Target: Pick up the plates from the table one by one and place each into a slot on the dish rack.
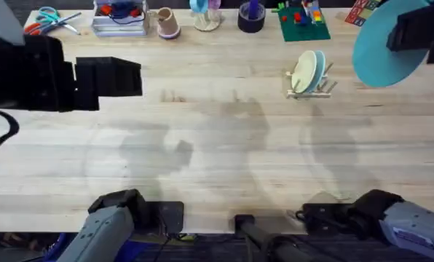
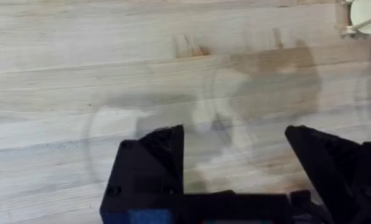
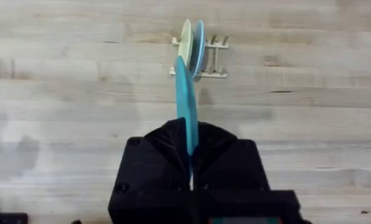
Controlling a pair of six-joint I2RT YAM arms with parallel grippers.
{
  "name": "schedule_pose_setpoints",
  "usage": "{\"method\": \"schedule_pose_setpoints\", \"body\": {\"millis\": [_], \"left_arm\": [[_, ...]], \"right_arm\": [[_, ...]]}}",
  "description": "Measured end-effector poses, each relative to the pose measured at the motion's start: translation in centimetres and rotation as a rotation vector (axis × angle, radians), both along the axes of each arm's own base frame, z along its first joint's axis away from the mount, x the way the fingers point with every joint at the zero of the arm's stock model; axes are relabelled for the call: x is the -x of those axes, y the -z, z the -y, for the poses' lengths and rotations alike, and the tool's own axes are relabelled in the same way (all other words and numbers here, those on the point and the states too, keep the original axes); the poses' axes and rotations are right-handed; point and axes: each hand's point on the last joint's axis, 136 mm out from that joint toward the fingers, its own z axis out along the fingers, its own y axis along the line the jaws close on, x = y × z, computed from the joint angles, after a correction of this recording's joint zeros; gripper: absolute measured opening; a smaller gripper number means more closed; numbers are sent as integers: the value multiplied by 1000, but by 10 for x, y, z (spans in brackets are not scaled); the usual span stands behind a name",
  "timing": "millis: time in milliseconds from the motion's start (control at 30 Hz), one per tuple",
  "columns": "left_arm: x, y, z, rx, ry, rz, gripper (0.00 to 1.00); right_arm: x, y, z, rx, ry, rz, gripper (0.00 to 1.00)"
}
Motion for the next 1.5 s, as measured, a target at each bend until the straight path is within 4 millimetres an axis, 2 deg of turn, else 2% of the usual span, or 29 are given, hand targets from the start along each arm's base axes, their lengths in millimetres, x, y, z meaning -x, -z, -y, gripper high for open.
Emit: {"method": "schedule_pose_setpoints", "body": {"millis": [300, 467, 600, 933, 1333, 1500], "left_arm": [[3, 2, 1, 4, 0, -16, 994], [21, 12, 5, 23, 0, -102, 993], [38, 20, 9, 40, -1, -180, 993], [38, 19, 9, 40, -1, -176, 992], [38, 19, 9, 40, -1, -176, 994], [38, 19, 9, 40, -1, -176, 994]], "right_arm": [[-4, -2, 20, 32, 83, 12, 29], [-6, 0, 34, 40, 120, -1, 29], [-7, 2, 37, 24, 104, -19, 29], [-13, 11, 42, 23, 102, -68, 29], [-45, 36, 32, 38, 23, -159, 29], [-53, 42, 44, -12, 50, -183, 29]]}}
